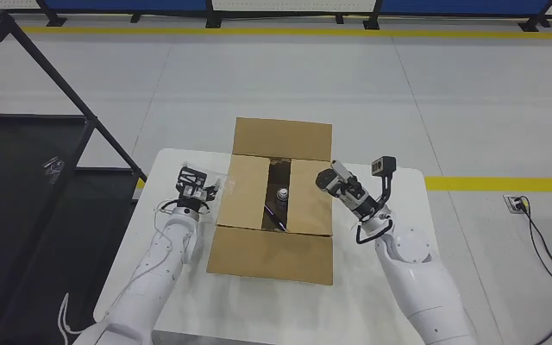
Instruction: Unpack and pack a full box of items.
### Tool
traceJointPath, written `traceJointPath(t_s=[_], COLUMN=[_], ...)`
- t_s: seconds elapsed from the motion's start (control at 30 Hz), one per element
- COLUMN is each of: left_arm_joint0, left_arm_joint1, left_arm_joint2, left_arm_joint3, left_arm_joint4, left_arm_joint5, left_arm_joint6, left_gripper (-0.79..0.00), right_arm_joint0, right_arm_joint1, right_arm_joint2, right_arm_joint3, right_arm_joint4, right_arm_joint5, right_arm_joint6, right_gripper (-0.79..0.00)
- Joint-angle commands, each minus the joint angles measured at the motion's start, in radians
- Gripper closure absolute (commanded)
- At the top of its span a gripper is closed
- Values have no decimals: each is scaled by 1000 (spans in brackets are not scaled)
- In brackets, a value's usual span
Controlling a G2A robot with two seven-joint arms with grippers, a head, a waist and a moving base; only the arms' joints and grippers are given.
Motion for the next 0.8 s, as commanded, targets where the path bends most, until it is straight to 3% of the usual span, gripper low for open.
traceJointPath(t_s=[0.0, 0.37, 0.77], left_arm_joint0=[-10, -32, 22], left_arm_joint1=[-6, -2, 21], left_arm_joint2=[0, -48, -77], left_arm_joint3=[21, 79, 60], left_arm_joint4=[-9, -90, -100], left_arm_joint5=[11, 72, 148], left_arm_joint6=[10, 127, 222], left_gripper=[-785, -785, -785], right_arm_joint0=[-10, -15, 30], right_arm_joint1=[2, 6, 1], right_arm_joint2=[5, 1, -30], right_arm_joint3=[-13, -40, -5], right_arm_joint4=[-4, -5, 4], right_arm_joint5=[7, 36, 34], right_arm_joint6=[-5, -7, 9], right_gripper=[-785, -785, -785])
